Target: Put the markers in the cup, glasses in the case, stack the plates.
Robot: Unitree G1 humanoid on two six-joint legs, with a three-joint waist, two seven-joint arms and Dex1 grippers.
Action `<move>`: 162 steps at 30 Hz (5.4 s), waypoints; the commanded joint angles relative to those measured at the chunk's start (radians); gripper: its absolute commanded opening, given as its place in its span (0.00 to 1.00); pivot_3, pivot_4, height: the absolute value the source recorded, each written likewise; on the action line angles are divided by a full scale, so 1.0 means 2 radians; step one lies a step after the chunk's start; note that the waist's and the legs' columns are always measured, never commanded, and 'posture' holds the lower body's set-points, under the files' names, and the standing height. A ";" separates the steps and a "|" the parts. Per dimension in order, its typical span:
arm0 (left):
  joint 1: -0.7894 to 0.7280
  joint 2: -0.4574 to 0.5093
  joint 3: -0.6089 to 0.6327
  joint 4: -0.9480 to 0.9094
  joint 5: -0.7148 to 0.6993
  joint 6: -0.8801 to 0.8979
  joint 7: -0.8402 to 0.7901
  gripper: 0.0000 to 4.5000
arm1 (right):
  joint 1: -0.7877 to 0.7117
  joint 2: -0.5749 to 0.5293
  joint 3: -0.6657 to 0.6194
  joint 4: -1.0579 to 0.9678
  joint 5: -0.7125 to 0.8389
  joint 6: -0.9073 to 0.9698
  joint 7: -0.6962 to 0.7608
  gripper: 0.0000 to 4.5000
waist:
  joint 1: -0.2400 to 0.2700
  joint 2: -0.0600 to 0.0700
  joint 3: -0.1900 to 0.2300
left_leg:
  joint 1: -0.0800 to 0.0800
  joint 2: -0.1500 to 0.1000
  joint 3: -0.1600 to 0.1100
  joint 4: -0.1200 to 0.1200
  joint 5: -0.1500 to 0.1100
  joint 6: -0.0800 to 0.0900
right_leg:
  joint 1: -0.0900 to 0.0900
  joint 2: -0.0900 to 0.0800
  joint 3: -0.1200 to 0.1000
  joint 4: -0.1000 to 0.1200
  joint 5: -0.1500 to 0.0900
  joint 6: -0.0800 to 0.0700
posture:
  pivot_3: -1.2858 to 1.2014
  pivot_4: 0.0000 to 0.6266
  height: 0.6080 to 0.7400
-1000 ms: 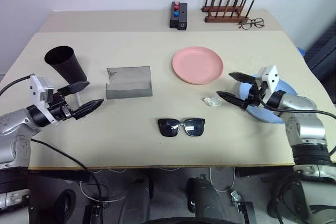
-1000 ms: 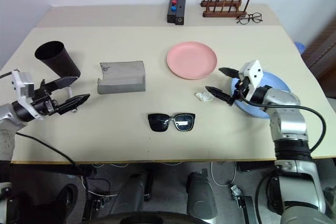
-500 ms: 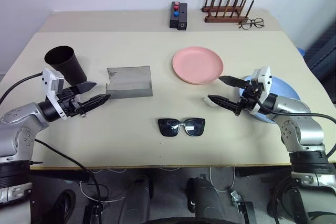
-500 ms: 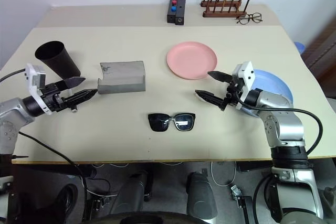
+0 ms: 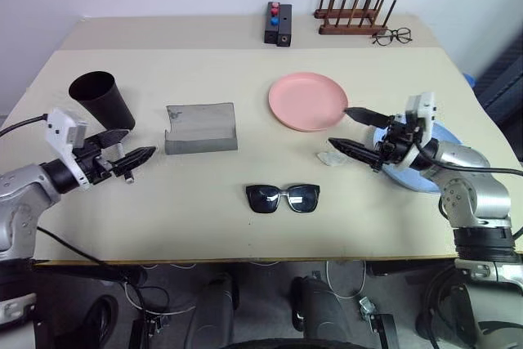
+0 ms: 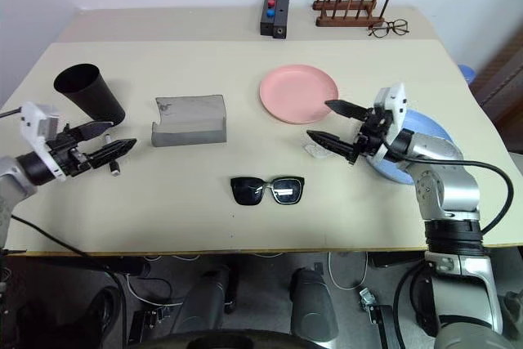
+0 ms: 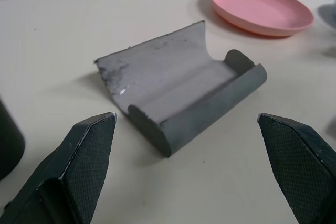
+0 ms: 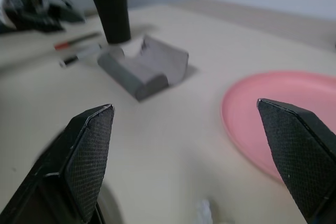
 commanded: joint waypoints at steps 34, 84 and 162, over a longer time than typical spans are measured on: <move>-0.161 0.077 -0.015 0.270 0.105 0.147 0.199 1.00 | -0.014 0.013 0.014 -0.086 0.024 -0.010 0.009 0.98 | 0.003 -0.001 0.000 | 0.000 0.000 0.001 0.000 -0.001 -0.001 | 0.000 0.000 0.000 0.000 0.001 0.001 | 0.52 0.24 1.00; -0.237 0.062 0.006 0.323 0.148 0.036 0.186 0.01 | -0.030 0.020 0.005 -0.068 0.016 -0.039 -0.009 1.00 | 0.002 -0.002 0.000 | 0.000 0.000 0.001 0.000 0.000 0.000 | 0.000 0.000 0.000 0.000 0.001 0.002 | 0.52 0.24 1.00; -0.317 -0.068 0.030 0.536 0.110 -0.533 0.105 0.01 | 0.011 -0.011 -0.019 -0.051 0.014 -0.069 0.031 1.00 | 0.003 -0.002 0.000 | 0.000 0.000 0.001 0.001 0.000 0.000 | 0.001 0.000 0.000 0.000 0.003 0.005 | 0.52 0.24 1.00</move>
